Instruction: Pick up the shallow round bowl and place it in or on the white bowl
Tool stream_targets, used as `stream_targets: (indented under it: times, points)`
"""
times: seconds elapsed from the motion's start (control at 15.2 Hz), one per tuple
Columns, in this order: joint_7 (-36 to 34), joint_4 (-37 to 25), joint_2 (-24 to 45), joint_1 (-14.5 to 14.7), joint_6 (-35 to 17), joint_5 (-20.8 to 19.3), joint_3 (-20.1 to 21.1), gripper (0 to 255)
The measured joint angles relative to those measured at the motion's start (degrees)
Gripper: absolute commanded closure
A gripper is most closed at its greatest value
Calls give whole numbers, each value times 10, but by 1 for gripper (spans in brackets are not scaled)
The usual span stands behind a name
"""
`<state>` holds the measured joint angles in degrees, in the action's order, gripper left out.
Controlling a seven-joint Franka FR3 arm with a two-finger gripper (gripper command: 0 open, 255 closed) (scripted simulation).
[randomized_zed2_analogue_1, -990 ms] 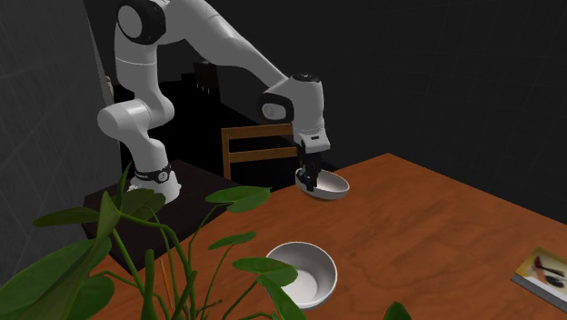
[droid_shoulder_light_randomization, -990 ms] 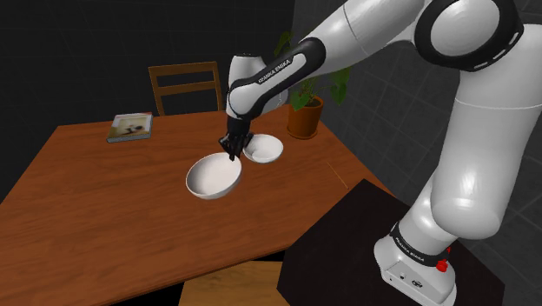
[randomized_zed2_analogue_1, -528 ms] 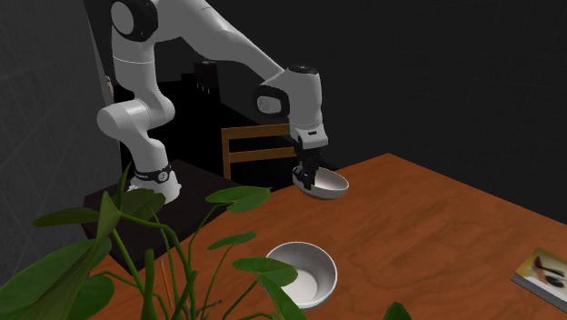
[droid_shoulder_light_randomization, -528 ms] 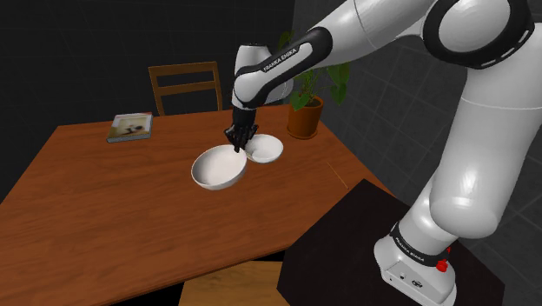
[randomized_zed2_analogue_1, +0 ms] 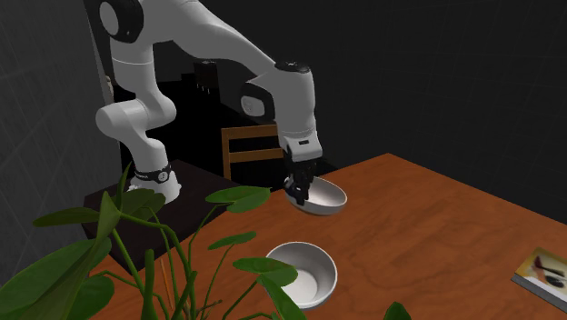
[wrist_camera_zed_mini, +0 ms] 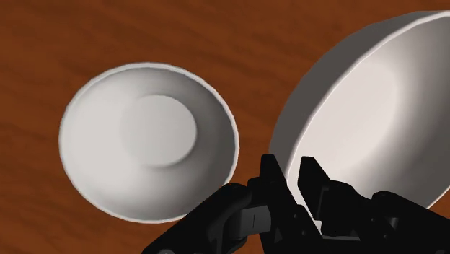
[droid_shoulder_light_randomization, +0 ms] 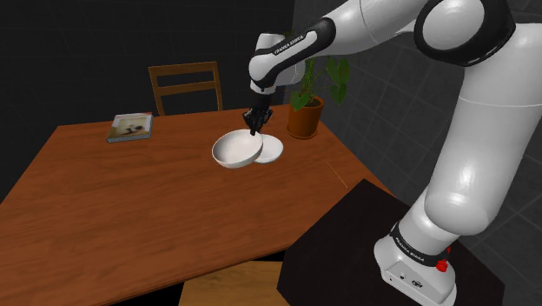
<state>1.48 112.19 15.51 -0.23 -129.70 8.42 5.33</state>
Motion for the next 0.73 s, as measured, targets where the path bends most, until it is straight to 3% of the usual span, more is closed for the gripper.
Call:
stream_targets:
  times: [0.73]
  points:
    - [124,-133,69,-87,82,8,-43,255]
